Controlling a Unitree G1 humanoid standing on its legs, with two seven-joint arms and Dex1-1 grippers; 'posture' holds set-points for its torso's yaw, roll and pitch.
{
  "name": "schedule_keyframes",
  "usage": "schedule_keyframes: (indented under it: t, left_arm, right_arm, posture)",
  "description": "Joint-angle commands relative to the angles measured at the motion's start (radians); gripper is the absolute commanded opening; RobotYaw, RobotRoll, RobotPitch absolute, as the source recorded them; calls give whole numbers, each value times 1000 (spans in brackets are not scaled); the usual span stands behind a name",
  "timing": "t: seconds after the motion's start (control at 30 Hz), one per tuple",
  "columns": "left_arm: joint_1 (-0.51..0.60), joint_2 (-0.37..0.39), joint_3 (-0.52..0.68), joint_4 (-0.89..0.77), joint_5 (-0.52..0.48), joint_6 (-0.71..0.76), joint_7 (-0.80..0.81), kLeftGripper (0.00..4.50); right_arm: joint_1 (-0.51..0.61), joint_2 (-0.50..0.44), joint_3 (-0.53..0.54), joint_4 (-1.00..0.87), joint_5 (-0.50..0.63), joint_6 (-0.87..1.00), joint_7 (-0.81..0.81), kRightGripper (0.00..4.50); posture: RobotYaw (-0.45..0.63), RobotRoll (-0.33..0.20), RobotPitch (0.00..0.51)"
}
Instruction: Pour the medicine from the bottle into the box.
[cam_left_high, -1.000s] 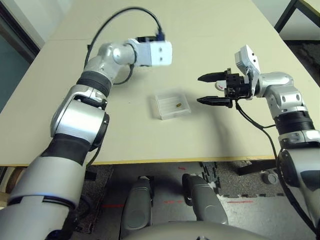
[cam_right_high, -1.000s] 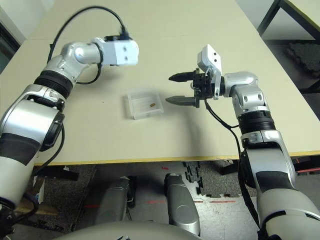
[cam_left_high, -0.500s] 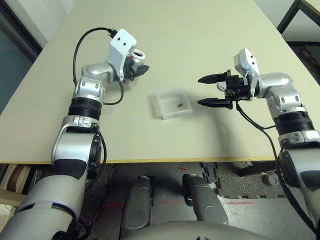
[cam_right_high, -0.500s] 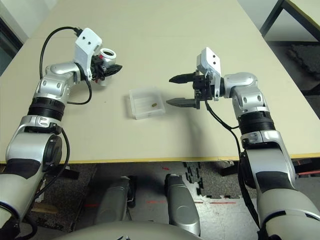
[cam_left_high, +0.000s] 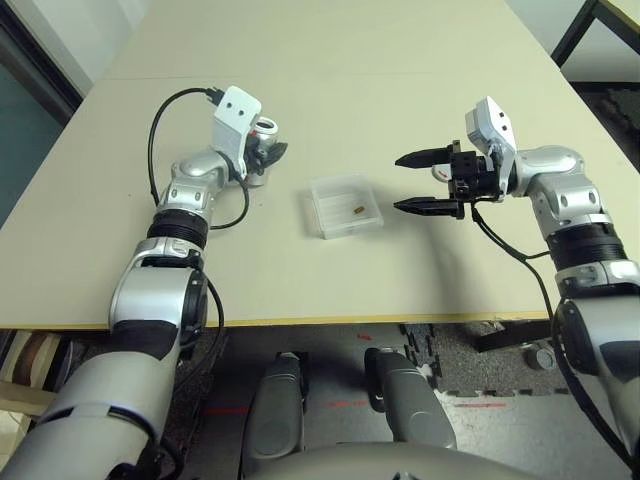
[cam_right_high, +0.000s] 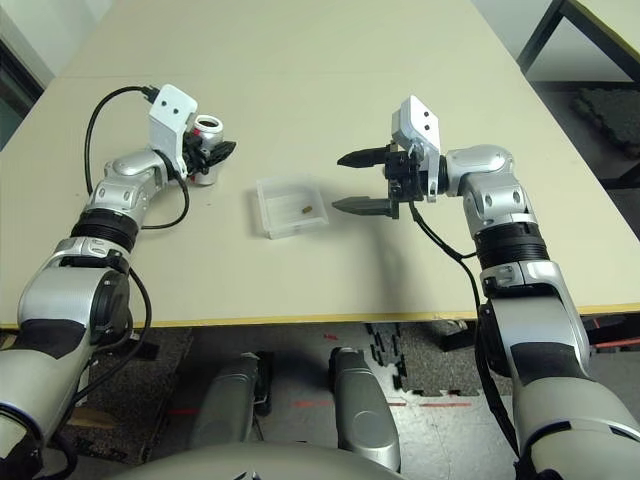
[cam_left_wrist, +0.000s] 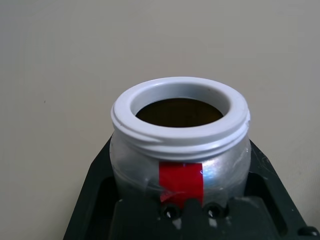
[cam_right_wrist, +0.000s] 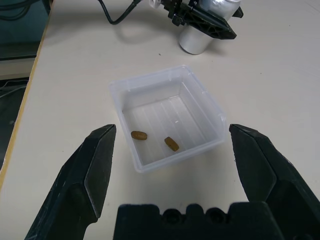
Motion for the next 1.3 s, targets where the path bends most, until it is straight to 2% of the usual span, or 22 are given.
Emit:
schedule_keyframes:
  t: [0.03,0.23,0.43,0.73,0.9,1.3]
  left_arm:
    - [6,-6,12,51,-11,-48,23,2668]
    - [43,-11,42,67,-38,-97,47,2668]
    - [76,-26,115,78,-110,-27,97,2668]
    - [117,-33,106,66,-107,2,107,2668]
    - [115,-31,96,61,-104,9,103,4473]
    - [127,-22,89,32,-106,6,98,4492]
  right_arm:
    - [-3,-11,6,-4,-6,2,3,4500]
    - [-14,-7,8,6,-10,-1,0,4500]
    - [-26,-2,7,23,-17,-12,0,4500]
    - [-34,3,5,38,-21,-22,1,4500]
    - [-37,5,5,46,-22,-28,0,4500]
    - [-37,14,4,55,-23,-37,-3,4500]
  posture:
    - [-90,0,184]
    - [-86,0,182]
    - [-80,0,176]
    - [-81,0,178]
    - [-80,0,179]
    - [-72,0,185]
